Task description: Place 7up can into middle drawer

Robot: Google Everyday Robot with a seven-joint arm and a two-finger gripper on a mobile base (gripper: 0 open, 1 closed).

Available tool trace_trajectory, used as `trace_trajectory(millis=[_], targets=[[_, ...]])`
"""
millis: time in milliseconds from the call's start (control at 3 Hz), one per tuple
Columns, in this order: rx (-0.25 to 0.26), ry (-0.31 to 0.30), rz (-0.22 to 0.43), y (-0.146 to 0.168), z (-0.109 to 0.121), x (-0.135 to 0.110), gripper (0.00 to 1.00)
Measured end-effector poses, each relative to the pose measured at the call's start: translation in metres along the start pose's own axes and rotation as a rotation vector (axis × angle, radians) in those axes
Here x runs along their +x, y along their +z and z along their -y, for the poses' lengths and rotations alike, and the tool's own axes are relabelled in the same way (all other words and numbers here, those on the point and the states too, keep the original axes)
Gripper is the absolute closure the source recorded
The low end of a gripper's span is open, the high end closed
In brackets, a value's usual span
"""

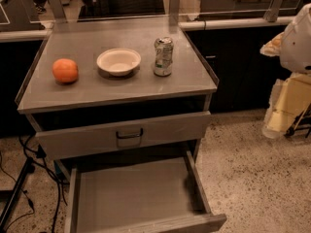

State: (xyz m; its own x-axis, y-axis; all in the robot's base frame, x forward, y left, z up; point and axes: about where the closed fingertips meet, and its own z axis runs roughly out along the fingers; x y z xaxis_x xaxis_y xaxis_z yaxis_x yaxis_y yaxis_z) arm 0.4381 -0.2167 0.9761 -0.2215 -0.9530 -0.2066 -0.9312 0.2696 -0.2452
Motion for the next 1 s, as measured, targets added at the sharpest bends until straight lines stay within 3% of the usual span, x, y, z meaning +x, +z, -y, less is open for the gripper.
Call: trace_trajectory(millis=[333,1000], targets=[[0.0,0.0,0.0,0.0,0.0,0.0,0.0],[0.034,0.086,0.131,0.032,0.074,-0.032,0.0]])
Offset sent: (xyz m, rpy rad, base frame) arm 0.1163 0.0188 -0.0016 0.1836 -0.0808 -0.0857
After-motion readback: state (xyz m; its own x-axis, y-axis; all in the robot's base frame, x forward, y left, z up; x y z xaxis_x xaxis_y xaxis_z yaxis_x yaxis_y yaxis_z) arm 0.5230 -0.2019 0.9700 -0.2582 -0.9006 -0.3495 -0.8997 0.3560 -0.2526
